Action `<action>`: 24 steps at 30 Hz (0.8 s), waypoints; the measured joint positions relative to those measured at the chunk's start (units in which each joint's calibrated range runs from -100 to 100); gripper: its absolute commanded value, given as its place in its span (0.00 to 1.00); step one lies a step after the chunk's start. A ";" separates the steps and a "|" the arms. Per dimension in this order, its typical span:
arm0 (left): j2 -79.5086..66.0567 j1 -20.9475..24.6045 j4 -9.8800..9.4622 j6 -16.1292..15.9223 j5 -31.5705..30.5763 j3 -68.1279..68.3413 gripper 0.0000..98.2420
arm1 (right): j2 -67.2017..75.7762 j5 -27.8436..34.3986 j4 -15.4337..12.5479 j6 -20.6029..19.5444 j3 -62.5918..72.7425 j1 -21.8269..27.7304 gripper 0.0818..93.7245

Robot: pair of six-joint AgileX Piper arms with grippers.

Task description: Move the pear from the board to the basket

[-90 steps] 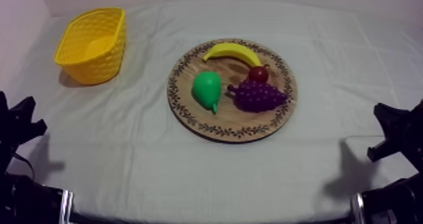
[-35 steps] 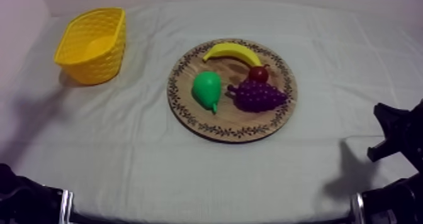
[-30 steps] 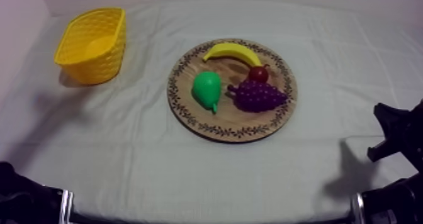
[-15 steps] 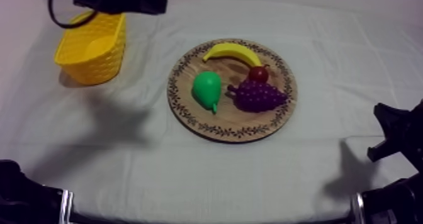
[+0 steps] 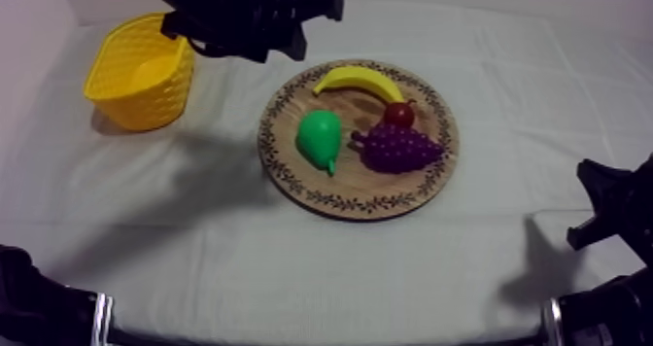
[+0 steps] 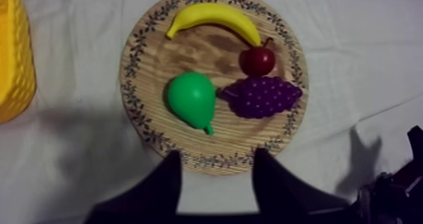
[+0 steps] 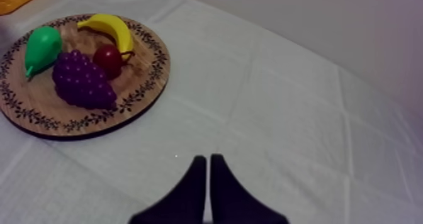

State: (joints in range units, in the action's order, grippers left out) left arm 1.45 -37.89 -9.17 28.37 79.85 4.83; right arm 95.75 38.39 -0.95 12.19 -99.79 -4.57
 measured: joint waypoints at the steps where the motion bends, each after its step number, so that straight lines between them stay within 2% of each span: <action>1: 0.10 0.31 0.33 -0.23 0.32 -0.16 0.80 | 0.00 0.00 0.00 0.00 0.00 0.00 0.00; 4: 0.79 1.59 1.46 -0.93 0.88 -0.30 0.91 | 0.00 0.00 0.00 0.00 0.00 0.00 0.00; 7: 2.04 2.83 2.36 -1.59 1.05 -0.30 0.95 | 0.00 0.00 0.00 0.00 0.00 0.00 0.00; 24: 19.99 3.26 5.31 -3.86 -2.86 -5.33 0.98 | 0.00 0.00 0.00 0.00 0.00 0.00 0.00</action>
State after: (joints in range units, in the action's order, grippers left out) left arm 21.43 -34.63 -3.86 24.52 76.99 -0.50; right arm 95.75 38.39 -0.95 12.19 -99.79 -4.57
